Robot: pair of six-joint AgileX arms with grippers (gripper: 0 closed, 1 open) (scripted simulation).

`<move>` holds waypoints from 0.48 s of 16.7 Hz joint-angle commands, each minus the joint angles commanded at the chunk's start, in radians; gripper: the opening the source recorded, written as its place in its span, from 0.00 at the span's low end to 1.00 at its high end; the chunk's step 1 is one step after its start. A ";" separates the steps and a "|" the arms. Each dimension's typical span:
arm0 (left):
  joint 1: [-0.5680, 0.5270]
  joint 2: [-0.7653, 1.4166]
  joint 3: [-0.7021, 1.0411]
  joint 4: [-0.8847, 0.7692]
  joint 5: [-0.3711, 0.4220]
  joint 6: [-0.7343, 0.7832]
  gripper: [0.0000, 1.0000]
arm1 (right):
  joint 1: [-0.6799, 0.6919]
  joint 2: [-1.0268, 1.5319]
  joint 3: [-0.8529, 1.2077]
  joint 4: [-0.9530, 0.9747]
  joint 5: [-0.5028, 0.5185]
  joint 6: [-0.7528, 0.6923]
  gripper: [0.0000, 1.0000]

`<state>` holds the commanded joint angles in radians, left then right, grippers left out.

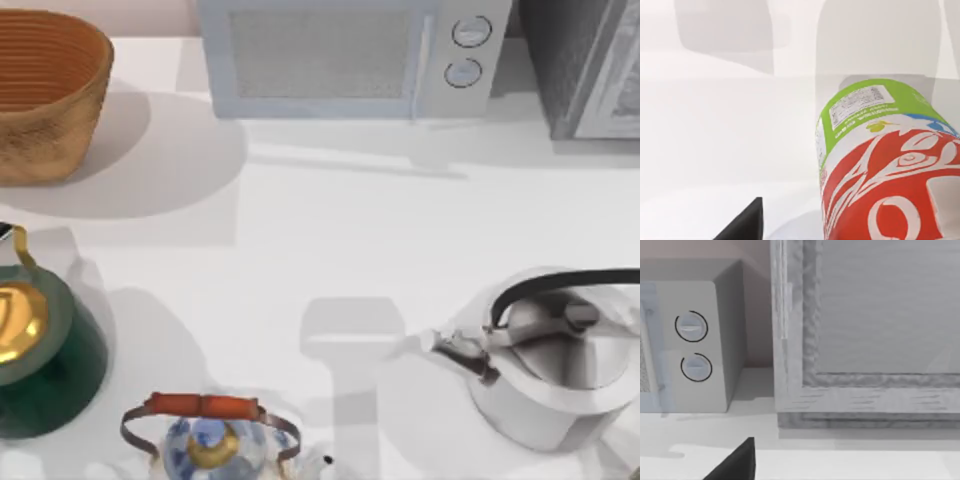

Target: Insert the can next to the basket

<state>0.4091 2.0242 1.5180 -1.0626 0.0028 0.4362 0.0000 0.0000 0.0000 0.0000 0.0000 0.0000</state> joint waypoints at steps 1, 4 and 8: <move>0.000 0.000 0.000 0.000 0.000 0.000 1.00 | 0.000 0.000 0.000 0.000 0.000 0.000 1.00; -0.002 -0.001 0.004 -0.004 0.001 0.001 1.00 | 0.000 0.000 0.000 0.000 0.000 0.000 1.00; -0.001 -0.012 0.062 -0.081 0.001 0.000 1.00 | 0.000 0.000 0.000 0.000 0.000 0.000 1.00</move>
<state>0.4082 2.0119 1.5796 -1.1432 0.0035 0.4357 0.0000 0.0000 0.0000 0.0000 0.0000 0.0000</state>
